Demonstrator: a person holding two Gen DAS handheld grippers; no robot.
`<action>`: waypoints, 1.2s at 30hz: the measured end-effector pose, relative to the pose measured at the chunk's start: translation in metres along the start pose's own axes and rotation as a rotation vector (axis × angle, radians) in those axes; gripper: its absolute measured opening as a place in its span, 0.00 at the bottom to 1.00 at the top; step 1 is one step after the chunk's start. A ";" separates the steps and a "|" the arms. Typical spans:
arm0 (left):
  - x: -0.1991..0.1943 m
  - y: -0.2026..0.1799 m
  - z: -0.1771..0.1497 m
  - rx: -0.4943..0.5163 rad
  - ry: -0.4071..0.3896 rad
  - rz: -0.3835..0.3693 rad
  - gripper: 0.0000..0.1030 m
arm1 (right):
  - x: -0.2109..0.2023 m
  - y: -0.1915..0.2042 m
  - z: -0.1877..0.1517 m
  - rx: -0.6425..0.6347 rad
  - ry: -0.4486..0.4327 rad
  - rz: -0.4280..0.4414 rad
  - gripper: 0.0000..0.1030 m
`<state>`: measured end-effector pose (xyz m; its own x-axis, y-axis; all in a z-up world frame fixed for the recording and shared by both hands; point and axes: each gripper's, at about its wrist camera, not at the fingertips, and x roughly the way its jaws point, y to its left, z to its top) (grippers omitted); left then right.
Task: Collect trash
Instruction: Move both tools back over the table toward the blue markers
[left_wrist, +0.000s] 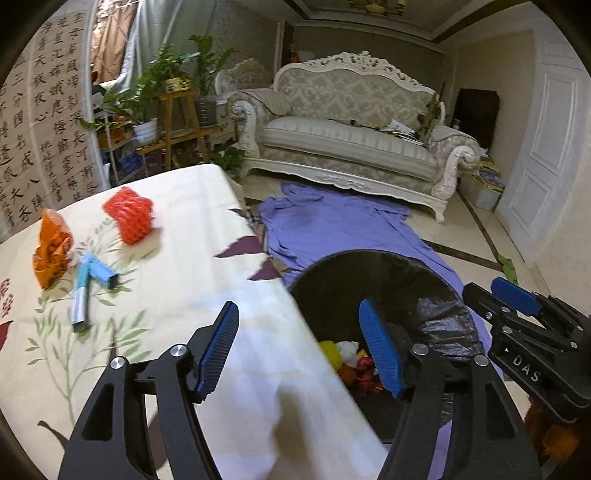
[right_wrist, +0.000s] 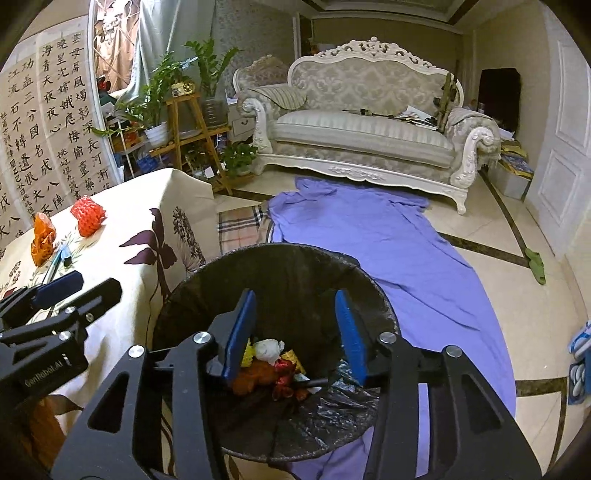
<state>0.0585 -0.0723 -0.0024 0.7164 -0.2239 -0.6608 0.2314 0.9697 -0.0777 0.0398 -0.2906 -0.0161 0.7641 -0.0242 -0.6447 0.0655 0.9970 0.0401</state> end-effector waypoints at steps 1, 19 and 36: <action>-0.001 0.003 0.000 -0.005 0.000 0.007 0.64 | 0.000 0.004 0.001 -0.003 0.000 0.003 0.45; -0.003 0.063 -0.006 -0.090 0.023 0.131 0.69 | 0.009 0.077 0.006 -0.104 0.031 0.110 0.52; 0.005 0.169 -0.013 -0.298 0.136 0.267 0.69 | 0.042 0.170 0.007 -0.259 0.132 0.221 0.53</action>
<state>0.0925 0.0916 -0.0284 0.6277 0.0344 -0.7777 -0.1652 0.9822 -0.0899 0.0875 -0.1227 -0.0308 0.6509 0.1863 -0.7360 -0.2693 0.9630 0.0056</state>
